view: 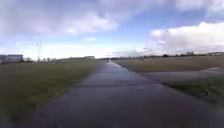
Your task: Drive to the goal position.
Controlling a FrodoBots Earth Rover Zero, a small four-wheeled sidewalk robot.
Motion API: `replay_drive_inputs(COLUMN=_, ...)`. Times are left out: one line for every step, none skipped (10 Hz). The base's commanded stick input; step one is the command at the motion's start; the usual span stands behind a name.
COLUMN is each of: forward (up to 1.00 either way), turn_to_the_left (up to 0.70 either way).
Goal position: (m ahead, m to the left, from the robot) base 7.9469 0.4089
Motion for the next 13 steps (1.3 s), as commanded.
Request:
replay_drive_inputs(forward=1.00, turn_to_the_left=0.00)
replay_drive_inputs(forward=1.00, turn_to_the_left=0.00)
replay_drive_inputs(forward=1.00, turn_to_the_left=0.00)
replay_drive_inputs(forward=1.00, turn_to_the_left=0.00)
replay_drive_inputs(forward=1.00, turn_to_the_left=0.00)
replay_drive_inputs(forward=1.00, turn_to_the_left=0.00)
replay_drive_inputs(forward=1.00, turn_to_the_left=0.00)
replay_drive_inputs(forward=1.00, turn_to_the_left=0.00)
replay_drive_inputs(forward=1.00, turn_to_the_left=0.00)
replay_drive_inputs(forward=1.00, turn_to_the_left=0.00)
replay_drive_inputs(forward=1.00, turn_to_the_left=0.00)
replay_drive_inputs(forward=1.00, turn_to_the_left=0.00)
replay_drive_inputs(forward=1.00, turn_to_the_left=0.00)
